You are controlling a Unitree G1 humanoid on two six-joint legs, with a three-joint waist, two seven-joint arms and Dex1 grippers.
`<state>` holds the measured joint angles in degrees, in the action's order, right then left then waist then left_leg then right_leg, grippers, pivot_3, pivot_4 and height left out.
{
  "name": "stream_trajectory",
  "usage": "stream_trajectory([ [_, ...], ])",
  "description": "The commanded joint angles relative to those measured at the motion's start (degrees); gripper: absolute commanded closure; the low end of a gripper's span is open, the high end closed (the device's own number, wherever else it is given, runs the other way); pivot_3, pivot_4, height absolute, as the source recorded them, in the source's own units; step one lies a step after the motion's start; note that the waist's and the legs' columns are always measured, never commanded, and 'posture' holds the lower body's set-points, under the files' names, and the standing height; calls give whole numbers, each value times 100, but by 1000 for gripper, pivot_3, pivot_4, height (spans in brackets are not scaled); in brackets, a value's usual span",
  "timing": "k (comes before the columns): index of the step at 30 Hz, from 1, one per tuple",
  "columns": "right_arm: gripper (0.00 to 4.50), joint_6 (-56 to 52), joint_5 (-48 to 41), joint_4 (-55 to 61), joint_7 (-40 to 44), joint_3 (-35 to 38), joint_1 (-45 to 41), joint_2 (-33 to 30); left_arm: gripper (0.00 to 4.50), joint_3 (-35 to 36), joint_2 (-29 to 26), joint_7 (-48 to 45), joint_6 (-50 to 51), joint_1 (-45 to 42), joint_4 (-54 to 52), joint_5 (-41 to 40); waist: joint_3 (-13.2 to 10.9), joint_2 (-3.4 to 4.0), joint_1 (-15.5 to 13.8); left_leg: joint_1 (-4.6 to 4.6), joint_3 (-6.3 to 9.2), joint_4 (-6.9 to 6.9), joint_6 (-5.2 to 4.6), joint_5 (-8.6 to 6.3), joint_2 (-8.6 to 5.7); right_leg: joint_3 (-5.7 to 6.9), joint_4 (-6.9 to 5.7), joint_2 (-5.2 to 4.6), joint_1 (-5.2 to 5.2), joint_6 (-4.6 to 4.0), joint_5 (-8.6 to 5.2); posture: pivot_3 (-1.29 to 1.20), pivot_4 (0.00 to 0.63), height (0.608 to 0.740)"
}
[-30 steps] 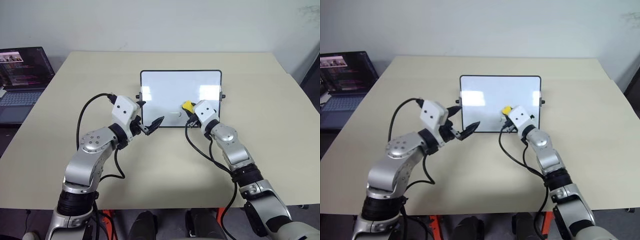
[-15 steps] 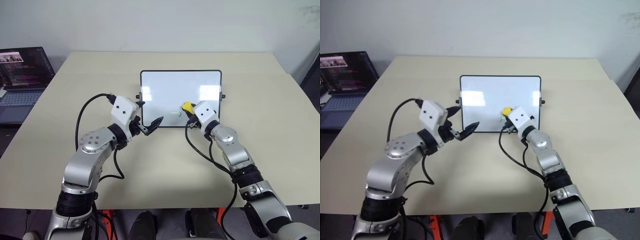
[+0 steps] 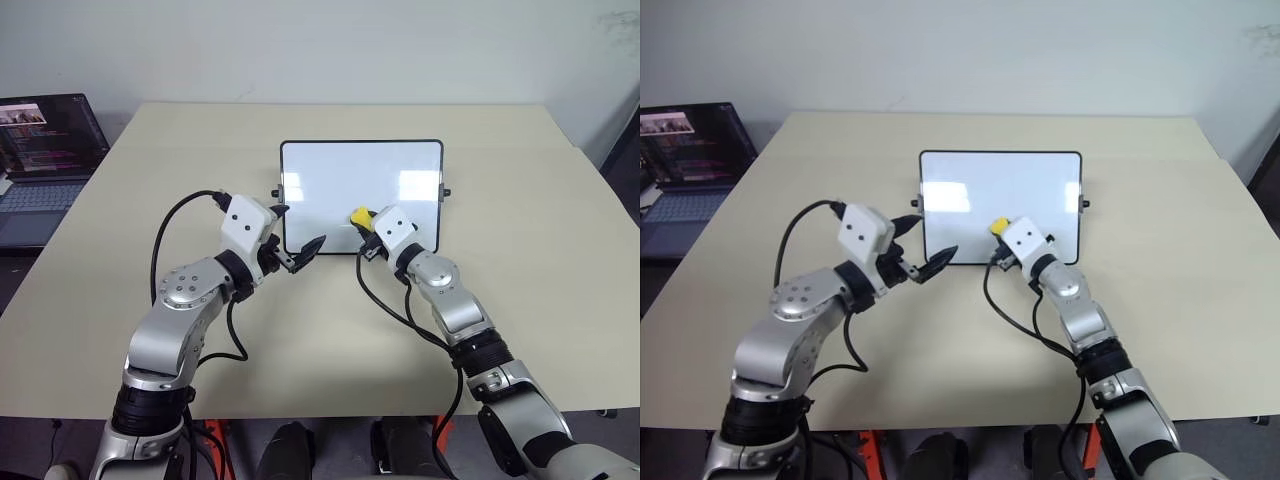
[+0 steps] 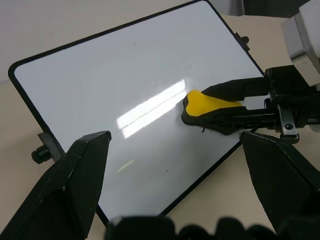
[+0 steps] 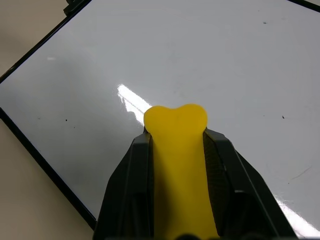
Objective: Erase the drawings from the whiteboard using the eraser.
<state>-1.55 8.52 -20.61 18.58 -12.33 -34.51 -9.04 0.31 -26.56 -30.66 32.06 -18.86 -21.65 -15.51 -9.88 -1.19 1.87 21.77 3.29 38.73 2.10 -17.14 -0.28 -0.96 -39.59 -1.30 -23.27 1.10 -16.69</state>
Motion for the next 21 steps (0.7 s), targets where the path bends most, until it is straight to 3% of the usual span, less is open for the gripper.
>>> stream_trajectory([
  [1,3398,36,26,85,47,24,-21,-68,0,81,-4,41,-115,-67,-112,-19,0,0,0,0,0,0,0,0,0,0,0,0,0,0,0,0,150,740],
  [21,3398,-221,144,527,396,3,483,-507,0,62,19,25,-148,-150,-65,-9,1,-1,-13,-2,2,2,0,0,-1,1,-2,0,4,0,0,0,150,740],
])
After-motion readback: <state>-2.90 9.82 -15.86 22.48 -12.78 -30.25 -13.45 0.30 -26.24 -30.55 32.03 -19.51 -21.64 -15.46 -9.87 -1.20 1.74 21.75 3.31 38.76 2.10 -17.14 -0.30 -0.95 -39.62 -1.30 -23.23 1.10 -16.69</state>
